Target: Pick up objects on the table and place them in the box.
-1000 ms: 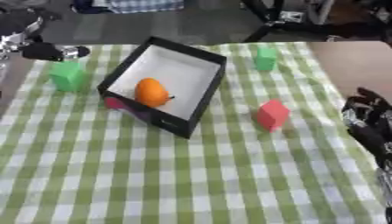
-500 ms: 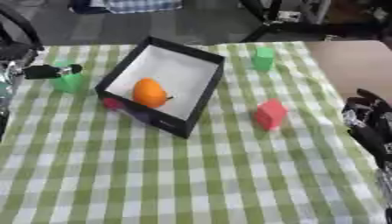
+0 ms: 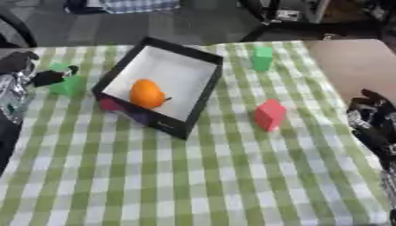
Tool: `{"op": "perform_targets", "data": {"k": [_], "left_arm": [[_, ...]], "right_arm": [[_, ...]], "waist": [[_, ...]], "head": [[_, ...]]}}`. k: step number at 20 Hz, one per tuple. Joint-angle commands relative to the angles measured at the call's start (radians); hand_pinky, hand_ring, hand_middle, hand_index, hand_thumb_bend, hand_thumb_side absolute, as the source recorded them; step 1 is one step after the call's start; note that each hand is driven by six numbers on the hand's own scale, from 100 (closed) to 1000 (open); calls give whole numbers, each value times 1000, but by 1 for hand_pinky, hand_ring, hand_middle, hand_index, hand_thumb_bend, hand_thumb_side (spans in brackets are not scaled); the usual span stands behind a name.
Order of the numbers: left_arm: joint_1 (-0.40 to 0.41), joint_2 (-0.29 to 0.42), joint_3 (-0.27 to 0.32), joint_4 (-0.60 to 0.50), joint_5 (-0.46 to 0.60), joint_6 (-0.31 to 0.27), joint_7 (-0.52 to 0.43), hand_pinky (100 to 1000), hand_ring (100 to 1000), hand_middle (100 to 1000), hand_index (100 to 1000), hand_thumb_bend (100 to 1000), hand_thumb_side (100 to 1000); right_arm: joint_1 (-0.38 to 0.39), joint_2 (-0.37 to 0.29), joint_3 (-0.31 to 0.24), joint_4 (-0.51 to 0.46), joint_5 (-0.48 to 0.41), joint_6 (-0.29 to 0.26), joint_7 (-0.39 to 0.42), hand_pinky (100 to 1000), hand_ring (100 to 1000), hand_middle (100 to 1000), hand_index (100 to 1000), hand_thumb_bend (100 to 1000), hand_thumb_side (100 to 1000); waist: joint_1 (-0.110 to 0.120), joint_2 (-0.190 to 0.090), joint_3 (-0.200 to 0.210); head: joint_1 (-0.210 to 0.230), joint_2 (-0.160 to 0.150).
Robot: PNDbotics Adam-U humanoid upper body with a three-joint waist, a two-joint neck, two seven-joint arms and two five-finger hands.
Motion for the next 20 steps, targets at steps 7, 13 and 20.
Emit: {"op": "perform_targets", "data": {"k": [7, 13, 20], "left_arm": [[7, 9, -6, 22, 54, 4, 14, 712, 626, 639, 835, 514, 712], [13, 4, -4, 17, 67, 13, 62, 682, 566, 554, 778, 342, 560], [24, 10, 18, -69, 150, -35, 141, 624, 441, 409, 683, 100, 320]], "right_arm": [[-16, -13, -6, -13, -10, -4, 1, 786, 683, 724, 877, 100, 360], [-18, -12, -5, -11, -11, -4, 3, 786, 682, 724, 877, 100, 362], [-17, -14, -7, -9, -10, -4, 2, 786, 682, 724, 877, 100, 363]], "waist": [[-13, 20, -8], [-17, 23, -6], [-18, 21, 2]], "head": [[-1, -2], [-2, -2], [-4, -2]]}}
